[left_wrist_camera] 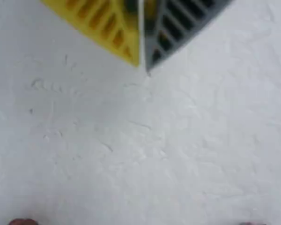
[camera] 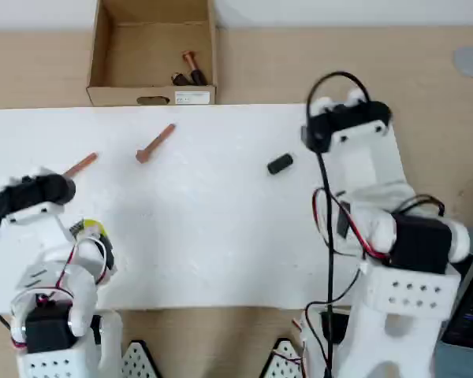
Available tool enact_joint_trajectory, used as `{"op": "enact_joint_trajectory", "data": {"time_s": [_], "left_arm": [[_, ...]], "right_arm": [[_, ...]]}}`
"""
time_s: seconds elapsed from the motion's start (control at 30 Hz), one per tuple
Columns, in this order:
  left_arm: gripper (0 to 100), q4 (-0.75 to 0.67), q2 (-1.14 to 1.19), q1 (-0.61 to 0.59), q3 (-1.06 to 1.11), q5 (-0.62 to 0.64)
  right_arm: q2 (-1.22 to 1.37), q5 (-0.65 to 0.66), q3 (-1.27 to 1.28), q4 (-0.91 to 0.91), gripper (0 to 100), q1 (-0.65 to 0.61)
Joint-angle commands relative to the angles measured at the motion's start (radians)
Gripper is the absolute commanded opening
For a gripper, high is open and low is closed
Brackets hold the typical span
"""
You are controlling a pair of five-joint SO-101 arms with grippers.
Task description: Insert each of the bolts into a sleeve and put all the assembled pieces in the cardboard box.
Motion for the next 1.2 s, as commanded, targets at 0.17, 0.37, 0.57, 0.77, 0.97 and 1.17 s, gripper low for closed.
{"op": "enact_joint_trajectory", "data": {"time_s": [0.17, 0.37, 0.57, 0.77, 0.97, 1.17], "left_arm": [[0, 0.011, 0.479, -0.015, -0.381, 0.000], [0, 0.011, 0.794, -0.017, -0.554, -0.008], [0, 0.011, 1.046, -0.048, -0.706, -0.298], [1, 0.011, 1.247, -0.166, -0.858, -0.641], [0, 0.011, 1.425, -0.261, -0.980, -0.971], [0, 0.009, 1.572, -0.259, -1.112, -1.111]], "right_arm": [[-0.051, -0.038, 0.012, 0.011, 1.2, 0.145], [-0.053, -0.032, 0.012, 0.015, 1.2, 0.243], [-0.053, -0.032, 0.012, 0.015, 1.2, 0.294], [-0.053, -0.031, 0.012, 0.015, 1.2, 0.294], [-0.051, -0.017, 0.013, 0.015, 1.2, 0.288], [-0.051, 0.034, 0.013, 0.015, 1.2, 0.288]]}}
